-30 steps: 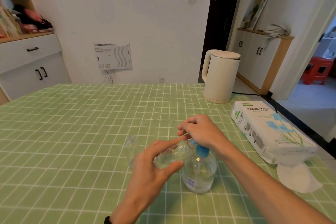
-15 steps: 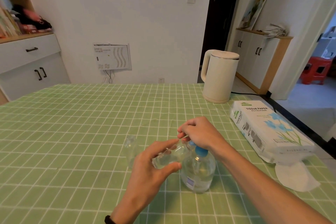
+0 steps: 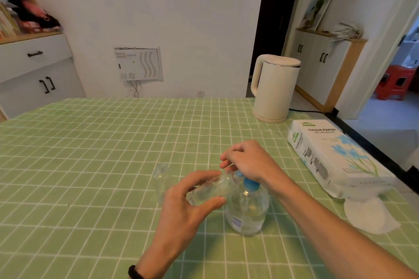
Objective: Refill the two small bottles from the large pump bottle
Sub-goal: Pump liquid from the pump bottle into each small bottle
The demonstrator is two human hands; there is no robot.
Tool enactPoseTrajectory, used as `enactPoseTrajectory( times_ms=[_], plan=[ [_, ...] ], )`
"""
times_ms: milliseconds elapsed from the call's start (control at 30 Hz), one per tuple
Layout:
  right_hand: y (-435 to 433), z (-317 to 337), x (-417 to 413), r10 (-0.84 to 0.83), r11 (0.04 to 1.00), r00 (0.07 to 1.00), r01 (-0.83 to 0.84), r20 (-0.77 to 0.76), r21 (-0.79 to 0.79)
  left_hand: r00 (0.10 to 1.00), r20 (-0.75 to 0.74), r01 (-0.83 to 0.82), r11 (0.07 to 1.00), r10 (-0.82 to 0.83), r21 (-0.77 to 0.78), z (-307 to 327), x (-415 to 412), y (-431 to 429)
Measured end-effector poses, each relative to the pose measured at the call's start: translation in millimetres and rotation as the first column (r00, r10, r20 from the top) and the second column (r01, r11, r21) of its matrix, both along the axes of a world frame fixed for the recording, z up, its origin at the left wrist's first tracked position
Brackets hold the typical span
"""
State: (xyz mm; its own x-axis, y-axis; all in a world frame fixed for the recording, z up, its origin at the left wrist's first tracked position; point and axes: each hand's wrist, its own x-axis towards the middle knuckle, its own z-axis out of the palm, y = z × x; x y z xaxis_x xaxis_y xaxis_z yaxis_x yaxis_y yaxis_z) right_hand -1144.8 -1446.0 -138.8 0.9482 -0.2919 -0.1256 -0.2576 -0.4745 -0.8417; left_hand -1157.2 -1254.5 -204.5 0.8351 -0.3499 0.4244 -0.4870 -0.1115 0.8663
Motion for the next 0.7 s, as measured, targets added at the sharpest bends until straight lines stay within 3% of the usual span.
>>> enactPoseTrajectory(
  times_ms=[233, 433, 700],
  plan=[
    [0.2, 1.5, -2.4, -0.010, 1.000, 1.000, 0.011, 0.026, -0.022, 1.000, -0.009, -0.001, 1.000, 0.001, 0.006, 1.4, -2.3, -0.7],
    [4.5, 16.3, -2.6, 0.055, 0.972, 0.995, -0.035, 0.079, -0.233, 1.000, 0.001, 0.011, 1.000, -0.011, 0.002, 10.2, -3.0, 0.6],
    [1.2, 5.6, 0.0, 0.055, 0.989, 0.998, -0.052, 0.023, -0.137, 1.000, -0.017, 0.001, 1.000, -0.001, 0.006, 1.1, -2.6, 0.2]
  ],
)
